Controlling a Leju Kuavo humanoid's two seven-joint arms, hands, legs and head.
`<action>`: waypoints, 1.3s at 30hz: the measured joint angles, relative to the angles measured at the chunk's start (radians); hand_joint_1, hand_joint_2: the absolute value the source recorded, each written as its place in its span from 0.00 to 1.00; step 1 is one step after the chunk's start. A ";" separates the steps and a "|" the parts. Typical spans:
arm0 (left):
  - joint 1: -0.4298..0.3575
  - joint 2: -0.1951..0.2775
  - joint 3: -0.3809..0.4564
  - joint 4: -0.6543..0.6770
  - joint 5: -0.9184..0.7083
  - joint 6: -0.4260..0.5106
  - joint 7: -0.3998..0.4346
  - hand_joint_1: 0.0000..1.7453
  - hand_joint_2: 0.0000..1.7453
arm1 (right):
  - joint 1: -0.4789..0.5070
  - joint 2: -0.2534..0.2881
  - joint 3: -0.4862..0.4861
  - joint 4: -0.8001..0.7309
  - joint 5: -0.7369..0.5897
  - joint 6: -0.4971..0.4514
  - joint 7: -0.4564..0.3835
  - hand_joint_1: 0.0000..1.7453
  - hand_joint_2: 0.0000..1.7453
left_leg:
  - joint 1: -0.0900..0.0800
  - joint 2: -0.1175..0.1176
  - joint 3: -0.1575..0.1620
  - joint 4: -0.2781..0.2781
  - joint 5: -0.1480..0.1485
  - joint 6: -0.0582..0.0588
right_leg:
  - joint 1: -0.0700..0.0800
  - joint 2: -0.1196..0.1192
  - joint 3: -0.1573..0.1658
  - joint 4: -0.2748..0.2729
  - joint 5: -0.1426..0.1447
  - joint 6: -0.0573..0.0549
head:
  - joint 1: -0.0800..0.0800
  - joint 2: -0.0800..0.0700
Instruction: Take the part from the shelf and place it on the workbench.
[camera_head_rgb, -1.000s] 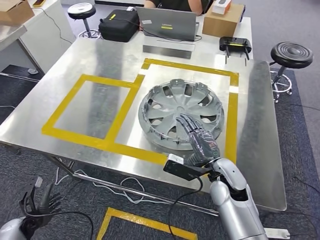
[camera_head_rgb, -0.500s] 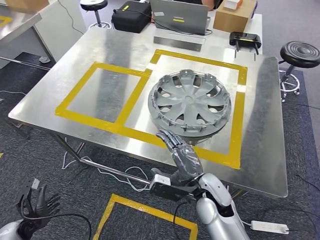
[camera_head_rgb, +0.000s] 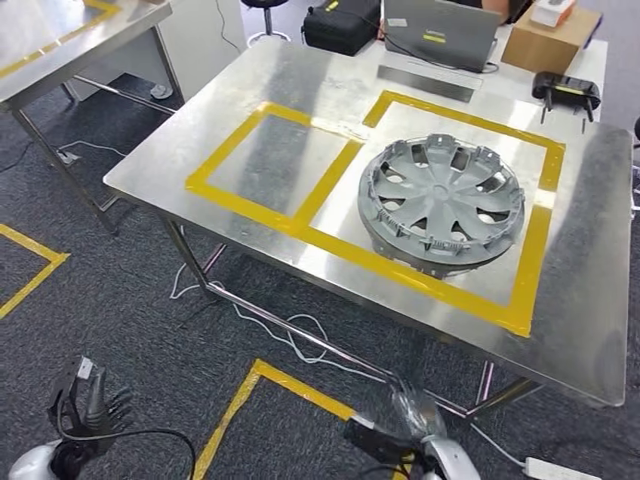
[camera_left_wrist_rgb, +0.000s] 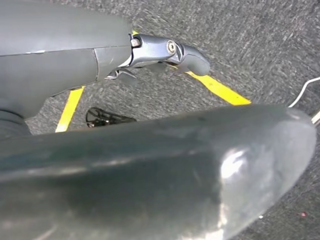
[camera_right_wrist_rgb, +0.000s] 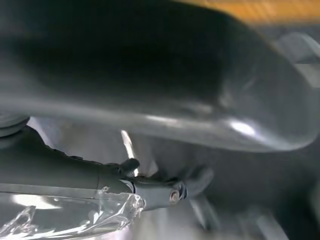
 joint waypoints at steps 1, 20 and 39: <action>-0.005 0.001 -0.009 -0.001 -0.008 0.006 0.007 0.00 0.00 | 0.006 -0.007 -0.020 0.049 -0.019 0.038 0.031 0.00 0.00 | 0.002 -0.011 -0.001 -0.004 0.009 -0.007 | 0.000 -0.010 -0.003 -0.004 0.009 -0.004 | 0.002 0.000; -0.125 -0.114 -0.214 0.017 -0.195 0.188 0.048 0.00 0.00 | 0.092 -0.028 -0.149 0.334 0.008 0.245 0.279 0.00 0.00 | -0.011 0.111 0.097 -0.021 -0.071 0.027 | -0.029 -0.123 -0.152 0.080 0.039 0.042 | -0.019 0.000; -0.200 -0.272 -0.171 0.068 -0.362 0.138 0.046 0.00 0.00 | 0.073 -0.009 -0.167 0.344 0.079 0.262 0.289 0.00 0.00 | -0.006 0.096 -0.121 0.286 -0.121 -0.029 | -0.009 -0.107 -0.037 -0.027 0.059 -0.014 | -0.012 0.000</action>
